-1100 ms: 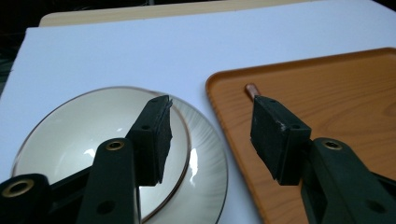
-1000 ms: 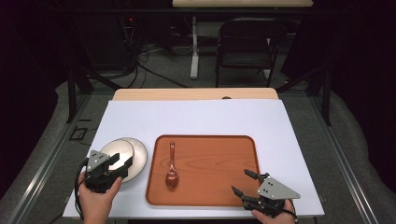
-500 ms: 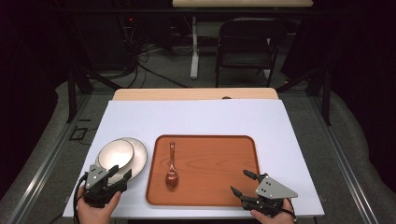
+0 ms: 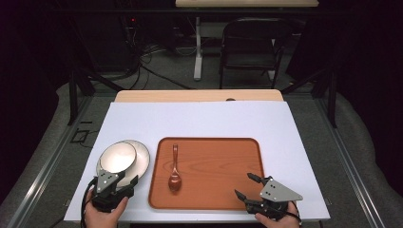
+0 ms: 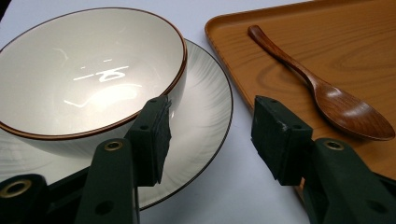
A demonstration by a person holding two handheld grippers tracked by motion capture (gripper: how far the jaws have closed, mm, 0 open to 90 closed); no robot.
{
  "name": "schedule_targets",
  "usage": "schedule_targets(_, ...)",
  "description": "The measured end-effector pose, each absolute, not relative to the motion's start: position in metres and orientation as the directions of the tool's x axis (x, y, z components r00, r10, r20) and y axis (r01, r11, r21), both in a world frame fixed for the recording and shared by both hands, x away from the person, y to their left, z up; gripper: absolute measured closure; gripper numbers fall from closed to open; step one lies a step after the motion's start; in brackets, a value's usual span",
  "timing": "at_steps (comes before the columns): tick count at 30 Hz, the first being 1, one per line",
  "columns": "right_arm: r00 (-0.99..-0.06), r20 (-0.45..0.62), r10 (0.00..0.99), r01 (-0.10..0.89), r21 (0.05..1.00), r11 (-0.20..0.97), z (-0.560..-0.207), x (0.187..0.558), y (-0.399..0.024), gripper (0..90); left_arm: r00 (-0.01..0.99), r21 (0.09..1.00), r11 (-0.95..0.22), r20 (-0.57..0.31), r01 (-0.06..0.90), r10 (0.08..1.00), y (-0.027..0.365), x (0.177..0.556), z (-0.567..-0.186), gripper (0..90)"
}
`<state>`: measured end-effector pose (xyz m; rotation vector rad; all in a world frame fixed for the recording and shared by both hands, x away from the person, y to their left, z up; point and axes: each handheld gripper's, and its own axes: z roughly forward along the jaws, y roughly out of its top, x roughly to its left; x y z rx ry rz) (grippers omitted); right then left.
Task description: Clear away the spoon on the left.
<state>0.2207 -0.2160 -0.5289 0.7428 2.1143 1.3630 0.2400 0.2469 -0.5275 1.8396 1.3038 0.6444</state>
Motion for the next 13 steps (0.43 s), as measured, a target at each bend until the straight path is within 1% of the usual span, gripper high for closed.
schedule_targets(3, -0.717, -0.131, 0.685, 0.166, 0.922, 0.350, -0.5292, 0.2207, -0.2153, 30.7, 0.348, 0.819, -0.167, -0.042, 0.549, 0.937, 0.2475, 0.2405, -0.5277, 47.9)
schedule_targets(9, -0.713, -0.147, 0.686, 0.167, 0.914, 0.369, -0.5312, 0.2215, -0.2138, 30.4, 0.357, 0.825, -0.180, -0.028, 0.535, 0.934, 0.2445, 0.2385, -0.5256, 47.8)
schedule_targets(13, -0.710, -0.189, 0.679, 0.139, 0.907, 0.399, -0.5319, 0.2208, -0.2103, 30.4, 0.363, 0.827, -0.182, -0.029, 0.532, 0.931, 0.2433, 0.2382, -0.5253, 47.8)
